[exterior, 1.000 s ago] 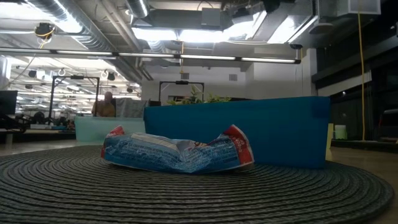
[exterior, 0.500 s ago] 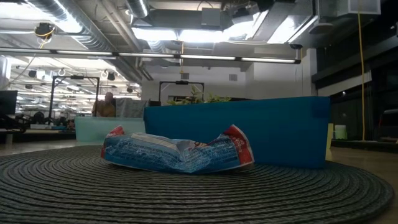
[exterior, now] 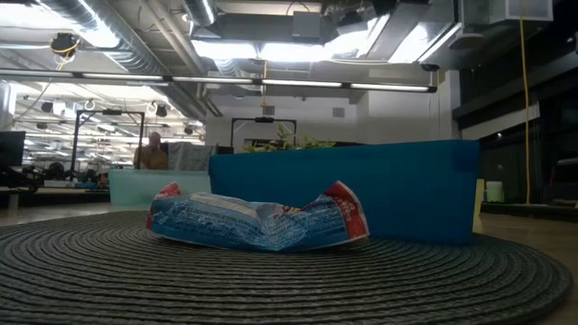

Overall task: Pick and place Granola Bars by type
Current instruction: Put the blue granola bar into the blue bin

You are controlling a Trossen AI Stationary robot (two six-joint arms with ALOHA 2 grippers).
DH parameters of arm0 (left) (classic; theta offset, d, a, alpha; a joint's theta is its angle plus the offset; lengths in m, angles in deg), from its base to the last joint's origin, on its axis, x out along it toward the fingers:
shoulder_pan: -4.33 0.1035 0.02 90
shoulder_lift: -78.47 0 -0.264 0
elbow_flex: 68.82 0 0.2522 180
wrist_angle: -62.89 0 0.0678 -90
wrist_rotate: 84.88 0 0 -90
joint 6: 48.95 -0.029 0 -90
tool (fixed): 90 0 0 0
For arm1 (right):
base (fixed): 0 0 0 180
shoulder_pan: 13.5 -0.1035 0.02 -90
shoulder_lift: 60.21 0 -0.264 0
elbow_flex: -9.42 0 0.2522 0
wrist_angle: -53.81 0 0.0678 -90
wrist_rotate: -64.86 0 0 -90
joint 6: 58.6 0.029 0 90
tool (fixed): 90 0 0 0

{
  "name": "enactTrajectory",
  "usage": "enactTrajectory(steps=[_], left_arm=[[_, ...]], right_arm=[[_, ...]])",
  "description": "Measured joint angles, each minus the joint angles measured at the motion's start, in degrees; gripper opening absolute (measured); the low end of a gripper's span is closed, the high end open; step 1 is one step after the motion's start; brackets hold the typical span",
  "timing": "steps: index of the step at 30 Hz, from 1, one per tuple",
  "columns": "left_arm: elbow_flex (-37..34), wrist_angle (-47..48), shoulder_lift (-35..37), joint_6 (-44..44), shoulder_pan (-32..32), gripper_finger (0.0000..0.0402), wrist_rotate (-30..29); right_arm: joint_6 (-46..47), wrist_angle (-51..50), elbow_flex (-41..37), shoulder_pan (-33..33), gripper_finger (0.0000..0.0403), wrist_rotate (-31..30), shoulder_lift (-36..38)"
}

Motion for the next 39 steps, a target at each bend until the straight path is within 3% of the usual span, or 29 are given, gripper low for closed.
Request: enactTrajectory(steps=[17,27,32,39], left_arm=[[0.00,-0.02,-5.50,-2.17,0.04,0.0290,1.46],[0.09,-3.41,-12.16,-3.30,0.05,0.0285,1.69],[0.22,-4.29,-12.83,-3.31,0.48,0.0242,2.51],[0.13,-5.15,-12.77,-3.16,0.42,0.0128,1.80]], right_arm=[[-4.03,-0.13,-0.01,-3.17,0.0121,-0.01,0.00],[-4.48,-0.13,-0.02,-3.17,0.0121,0.00,0.00],[-3.98,0.16,-0.02,-3.17,0.0121,0.00,-0.01],[-3.82,2.08,-0.02,-3.17,0.0121,0.00,-0.02]])
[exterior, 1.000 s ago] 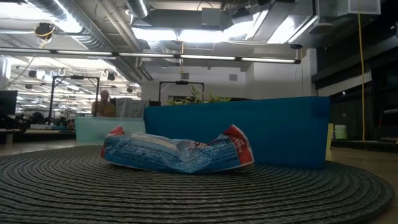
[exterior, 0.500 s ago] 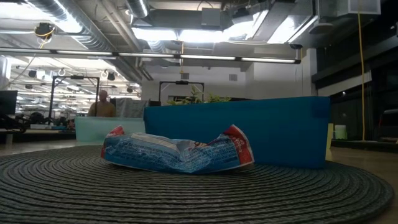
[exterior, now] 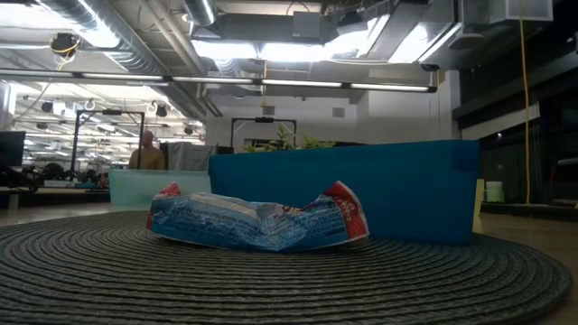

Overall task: Pick and place Granola Bars by type
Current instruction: Put the blue granola bar into the blue bin

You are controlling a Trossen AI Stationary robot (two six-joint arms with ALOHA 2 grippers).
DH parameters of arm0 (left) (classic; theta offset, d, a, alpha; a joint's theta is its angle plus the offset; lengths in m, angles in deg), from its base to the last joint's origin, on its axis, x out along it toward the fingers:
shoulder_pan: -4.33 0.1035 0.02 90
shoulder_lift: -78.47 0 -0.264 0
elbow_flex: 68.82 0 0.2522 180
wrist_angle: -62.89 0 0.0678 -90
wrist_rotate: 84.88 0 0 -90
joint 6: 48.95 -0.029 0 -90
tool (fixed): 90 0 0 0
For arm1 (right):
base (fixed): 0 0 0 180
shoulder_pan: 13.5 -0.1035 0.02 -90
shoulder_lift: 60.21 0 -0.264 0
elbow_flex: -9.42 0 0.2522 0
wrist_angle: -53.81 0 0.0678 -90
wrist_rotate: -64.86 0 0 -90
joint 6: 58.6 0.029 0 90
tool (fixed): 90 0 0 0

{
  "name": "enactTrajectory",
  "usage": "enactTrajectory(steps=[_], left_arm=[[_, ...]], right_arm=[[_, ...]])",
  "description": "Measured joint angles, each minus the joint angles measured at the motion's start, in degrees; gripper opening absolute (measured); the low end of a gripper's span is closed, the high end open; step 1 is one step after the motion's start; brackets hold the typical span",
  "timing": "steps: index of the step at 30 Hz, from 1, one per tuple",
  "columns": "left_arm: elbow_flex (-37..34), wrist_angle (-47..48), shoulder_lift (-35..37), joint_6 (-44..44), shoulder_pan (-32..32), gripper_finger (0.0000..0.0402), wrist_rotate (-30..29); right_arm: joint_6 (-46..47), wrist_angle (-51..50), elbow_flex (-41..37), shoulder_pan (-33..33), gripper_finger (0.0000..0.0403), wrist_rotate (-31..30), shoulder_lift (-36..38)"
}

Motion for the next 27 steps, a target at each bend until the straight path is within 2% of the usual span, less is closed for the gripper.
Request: enactTrajectory(steps=[6,9,18,22,27], left_arm=[[-0.10,-0.35,0.21,-1.45,0.63,0.0036,-0.46],[-0.31,0.86,0.90,-4.07,1.63,0.0014,-2.99],[-0.28,8.25,7.11,-12.29,7.22,0.0025,-9.90],[-0.28,11.05,11.78,-14.51,9.90,0.0013,-16.69],[-0.24,13.37,18.87,-16.62,13.38,0.0020,-26.75]], right_arm=[[0.26,0.52,0.00,0.00,0.0121,0.00,0.00],[0.70,0.50,0.00,0.00,0.0121,0.00,0.00],[0.70,0.50,0.00,0.01,0.0121,0.00,0.00],[0.70,0.50,0.00,0.02,0.0121,-0.02,0.00],[0.69,0.50,0.00,0.02,0.0121,-0.02,0.00]])
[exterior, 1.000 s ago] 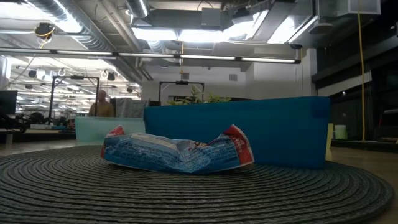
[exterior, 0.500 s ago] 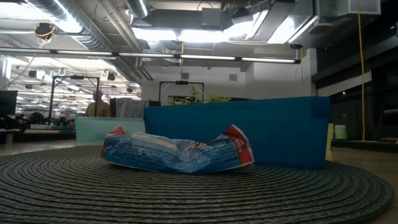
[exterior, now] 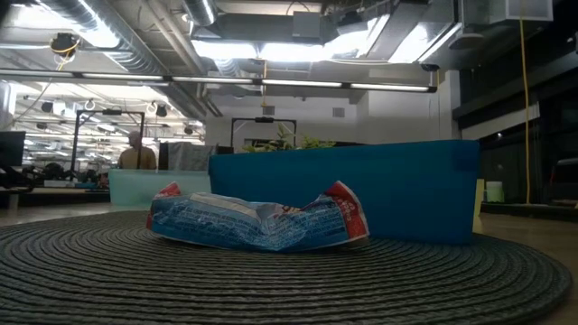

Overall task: Pick and place Granola Bars by type
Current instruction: Put the blue granola bar into the blue bin

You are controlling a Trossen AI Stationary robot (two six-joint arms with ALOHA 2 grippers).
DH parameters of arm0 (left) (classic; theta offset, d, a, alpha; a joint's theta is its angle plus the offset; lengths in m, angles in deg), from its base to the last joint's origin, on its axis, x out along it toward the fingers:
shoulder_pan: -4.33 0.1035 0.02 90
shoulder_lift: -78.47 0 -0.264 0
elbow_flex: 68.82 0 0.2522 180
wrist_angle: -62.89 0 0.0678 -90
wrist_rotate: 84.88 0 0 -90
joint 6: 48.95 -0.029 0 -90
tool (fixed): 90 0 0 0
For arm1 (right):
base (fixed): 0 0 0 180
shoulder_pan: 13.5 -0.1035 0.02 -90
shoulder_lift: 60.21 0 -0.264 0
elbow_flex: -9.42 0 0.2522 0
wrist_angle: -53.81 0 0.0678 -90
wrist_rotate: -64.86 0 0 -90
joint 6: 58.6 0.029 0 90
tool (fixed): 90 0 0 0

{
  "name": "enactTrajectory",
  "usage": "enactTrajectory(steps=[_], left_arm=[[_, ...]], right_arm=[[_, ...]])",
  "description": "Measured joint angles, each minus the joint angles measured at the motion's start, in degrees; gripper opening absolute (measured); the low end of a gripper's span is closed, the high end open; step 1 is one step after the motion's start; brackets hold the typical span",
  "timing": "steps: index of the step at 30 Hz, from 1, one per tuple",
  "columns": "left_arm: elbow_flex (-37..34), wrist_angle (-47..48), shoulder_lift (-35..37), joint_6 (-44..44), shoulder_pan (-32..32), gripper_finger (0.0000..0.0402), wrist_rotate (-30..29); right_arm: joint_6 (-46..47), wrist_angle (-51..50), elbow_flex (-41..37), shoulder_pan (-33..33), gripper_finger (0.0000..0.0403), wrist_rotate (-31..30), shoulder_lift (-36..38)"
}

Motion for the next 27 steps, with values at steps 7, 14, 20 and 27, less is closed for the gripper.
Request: enactTrajectory(steps=[7,14,20,27], left_arm=[[0.07,-0.72,9.69,-6.46,5.75,0.0014,-7.03],[0.09,-2.16,15.85,-14.13,9.97,0.0017,-8.16],[0.11,-5.61,18.25,-21.20,15.22,0.0014,-4.75],[0.13,-15.03,17.81,-37.83,26.67,0.0015,6.80]], right_arm=[[-0.02,-0.02,0.00,0.00,0.0121,0.00,0.00],[0.58,-0.06,0.00,-0.02,0.0121,-1.43,0.00],[3.30,-0.11,0.00,0.02,0.0121,-7.16,0.20],[3.06,-1.75,-0.05,0.00,0.0121,-7.13,0.46]])
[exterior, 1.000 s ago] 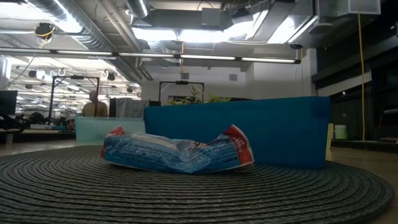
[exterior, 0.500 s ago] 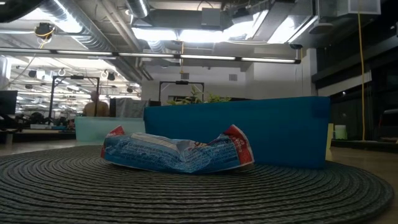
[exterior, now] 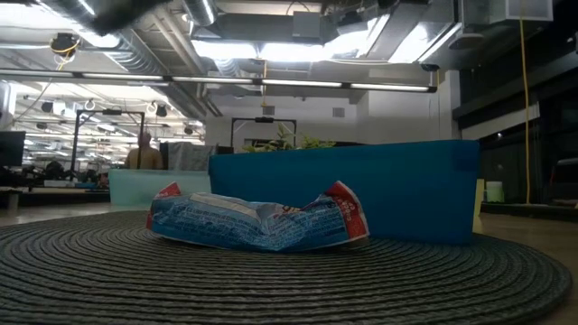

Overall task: Pick and place Granola Bars by type
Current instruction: Put the blue granola bar into the blue bin

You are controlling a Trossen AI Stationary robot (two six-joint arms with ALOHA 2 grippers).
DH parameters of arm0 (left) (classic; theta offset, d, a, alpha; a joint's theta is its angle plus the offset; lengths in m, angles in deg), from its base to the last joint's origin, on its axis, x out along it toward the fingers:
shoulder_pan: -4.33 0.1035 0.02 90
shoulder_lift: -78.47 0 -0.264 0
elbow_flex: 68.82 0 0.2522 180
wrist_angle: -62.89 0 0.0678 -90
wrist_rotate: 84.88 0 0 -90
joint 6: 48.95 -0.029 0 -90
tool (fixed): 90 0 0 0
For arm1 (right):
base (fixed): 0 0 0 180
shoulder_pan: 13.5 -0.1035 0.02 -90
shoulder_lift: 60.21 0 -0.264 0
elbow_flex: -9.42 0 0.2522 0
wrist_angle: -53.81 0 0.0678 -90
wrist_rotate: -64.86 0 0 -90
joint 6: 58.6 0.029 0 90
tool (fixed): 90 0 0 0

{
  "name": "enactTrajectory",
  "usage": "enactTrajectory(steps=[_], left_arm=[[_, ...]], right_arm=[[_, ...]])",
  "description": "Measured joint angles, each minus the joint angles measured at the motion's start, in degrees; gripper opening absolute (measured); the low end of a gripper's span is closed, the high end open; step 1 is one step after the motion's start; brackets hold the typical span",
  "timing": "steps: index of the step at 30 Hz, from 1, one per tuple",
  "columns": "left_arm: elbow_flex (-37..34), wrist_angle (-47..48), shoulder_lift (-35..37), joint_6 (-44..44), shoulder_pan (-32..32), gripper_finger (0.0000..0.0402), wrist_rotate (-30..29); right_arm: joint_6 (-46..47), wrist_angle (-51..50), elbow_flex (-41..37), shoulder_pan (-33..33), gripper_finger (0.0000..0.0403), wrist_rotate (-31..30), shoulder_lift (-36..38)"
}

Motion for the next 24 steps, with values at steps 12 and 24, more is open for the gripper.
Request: enactTrajectory(steps=[12,24], left_arm=[[14.60,-8.98,-7.03,-28.34,19.80,0.0015,11.31],[25.55,-7.28,-18.12,-28.55,28.00,0.0015,19.57]], right_arm=[[-0.09,-8.05,-0.02,0.20,0.0121,-6.47,7.57],[1.40,-14.11,-0.02,1.57,0.0121,-7.27,13.34]])
